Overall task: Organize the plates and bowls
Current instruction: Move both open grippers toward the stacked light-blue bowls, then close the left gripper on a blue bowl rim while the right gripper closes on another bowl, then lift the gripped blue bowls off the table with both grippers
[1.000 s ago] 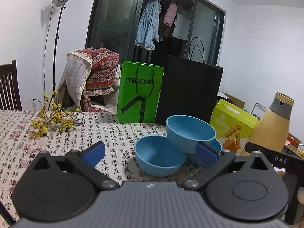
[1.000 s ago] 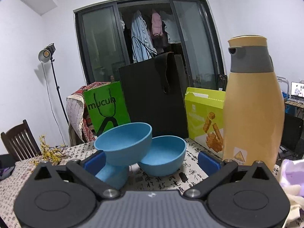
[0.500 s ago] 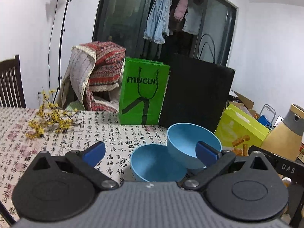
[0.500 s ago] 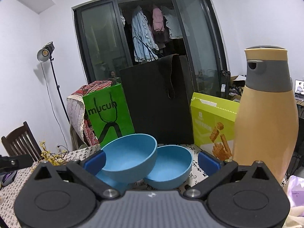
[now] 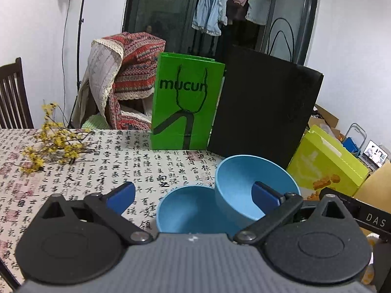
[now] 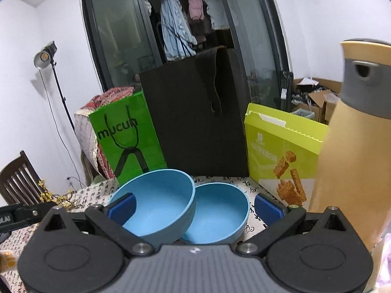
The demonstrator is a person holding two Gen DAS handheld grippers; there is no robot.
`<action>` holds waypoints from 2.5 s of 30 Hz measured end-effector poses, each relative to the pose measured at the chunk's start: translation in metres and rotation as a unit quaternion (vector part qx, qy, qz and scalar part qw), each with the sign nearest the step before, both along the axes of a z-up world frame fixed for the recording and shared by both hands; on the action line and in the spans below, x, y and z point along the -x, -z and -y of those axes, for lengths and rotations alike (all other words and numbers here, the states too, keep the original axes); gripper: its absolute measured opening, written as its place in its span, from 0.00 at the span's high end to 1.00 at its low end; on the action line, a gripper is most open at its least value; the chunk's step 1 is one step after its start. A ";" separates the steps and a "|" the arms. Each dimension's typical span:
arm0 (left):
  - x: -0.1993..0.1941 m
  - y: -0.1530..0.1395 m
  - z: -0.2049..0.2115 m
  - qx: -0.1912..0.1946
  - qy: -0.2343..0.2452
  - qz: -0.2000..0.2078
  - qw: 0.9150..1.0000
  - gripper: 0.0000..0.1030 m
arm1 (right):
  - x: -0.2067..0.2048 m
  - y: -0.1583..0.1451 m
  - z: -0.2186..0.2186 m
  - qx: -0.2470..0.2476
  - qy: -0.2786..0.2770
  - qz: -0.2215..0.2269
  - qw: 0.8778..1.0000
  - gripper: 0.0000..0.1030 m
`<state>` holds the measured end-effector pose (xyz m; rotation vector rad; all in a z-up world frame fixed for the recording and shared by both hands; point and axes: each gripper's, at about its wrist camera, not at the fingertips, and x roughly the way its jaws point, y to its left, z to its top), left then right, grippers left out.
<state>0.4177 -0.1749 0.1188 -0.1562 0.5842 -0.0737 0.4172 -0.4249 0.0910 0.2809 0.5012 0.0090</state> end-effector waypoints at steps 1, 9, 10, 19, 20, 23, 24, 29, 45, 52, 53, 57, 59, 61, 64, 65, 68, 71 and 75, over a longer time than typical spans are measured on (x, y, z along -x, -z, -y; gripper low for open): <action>-0.005 0.001 0.002 -0.001 -0.001 -0.003 1.000 0.00 | -0.005 0.000 0.001 0.000 0.001 -0.005 1.000 0.00; -0.040 0.012 0.018 -0.019 -0.014 -0.031 0.999 0.00 | -0.037 0.001 0.004 0.010 0.018 -0.026 0.999 0.01; -0.043 0.014 0.020 -0.020 -0.016 -0.033 0.999 0.00 | -0.040 0.001 0.004 0.012 0.019 -0.029 0.999 0.03; -0.066 0.027 0.032 -0.037 -0.031 -0.053 0.997 0.00 | -0.073 0.015 -0.001 0.031 0.014 -0.080 0.996 0.21; -0.068 0.028 0.033 -0.037 -0.031 -0.052 0.997 0.00 | -0.077 0.016 -0.003 0.036 0.013 -0.085 0.996 0.23; -0.072 0.031 0.036 -0.036 -0.028 -0.052 0.998 0.02 | -0.083 0.018 -0.010 0.048 0.008 -0.093 0.994 0.32; -0.074 0.033 0.037 -0.036 -0.027 -0.053 0.998 0.03 | -0.085 0.019 -0.011 0.048 0.005 -0.095 0.994 0.35; -0.083 0.043 0.038 -0.022 -0.020 -0.069 0.997 0.21 | -0.097 0.025 -0.015 0.048 0.005 -0.110 0.993 0.42; -0.096 0.062 0.049 -0.012 -0.006 -0.086 0.996 0.48 | -0.114 0.043 -0.017 0.031 0.005 -0.147 0.989 0.72; -0.096 0.063 0.052 0.005 0.015 -0.089 0.996 0.81 | -0.116 0.047 -0.020 0.025 0.000 -0.152 0.988 0.88; -0.096 0.063 0.053 0.006 0.017 -0.089 0.996 0.81 | -0.117 0.048 -0.020 0.025 0.001 -0.154 0.988 0.89; -0.094 0.064 0.055 0.002 0.018 -0.082 0.996 0.82 | -0.118 0.050 -0.020 0.018 0.003 -0.155 0.988 0.92; -0.094 0.063 0.055 0.003 0.018 -0.082 0.996 0.82 | -0.118 0.051 -0.019 0.015 0.004 -0.154 0.988 0.92; -0.094 0.063 0.055 0.004 0.017 -0.082 0.996 0.82 | -0.118 0.050 -0.019 0.013 0.006 -0.153 0.988 0.92; -0.093 0.062 0.054 0.007 0.016 -0.079 0.997 0.81 | -0.116 0.048 -0.020 0.013 0.005 -0.149 0.989 0.92; -0.093 0.062 0.053 0.008 0.016 -0.079 0.997 0.81 | -0.115 0.047 -0.020 0.015 0.005 -0.146 0.989 0.92; -0.091 0.061 0.053 0.006 0.018 -0.078 0.997 0.81 | -0.114 0.046 -0.020 0.013 0.004 -0.143 0.990 0.92; -0.089 0.061 0.054 0.005 0.018 -0.075 0.997 0.81 | -0.112 0.046 -0.020 0.013 0.004 -0.142 0.990 0.92; -0.085 0.058 0.052 0.006 0.021 -0.071 0.997 0.81 | -0.109 0.043 -0.020 0.013 0.003 -0.138 0.990 0.92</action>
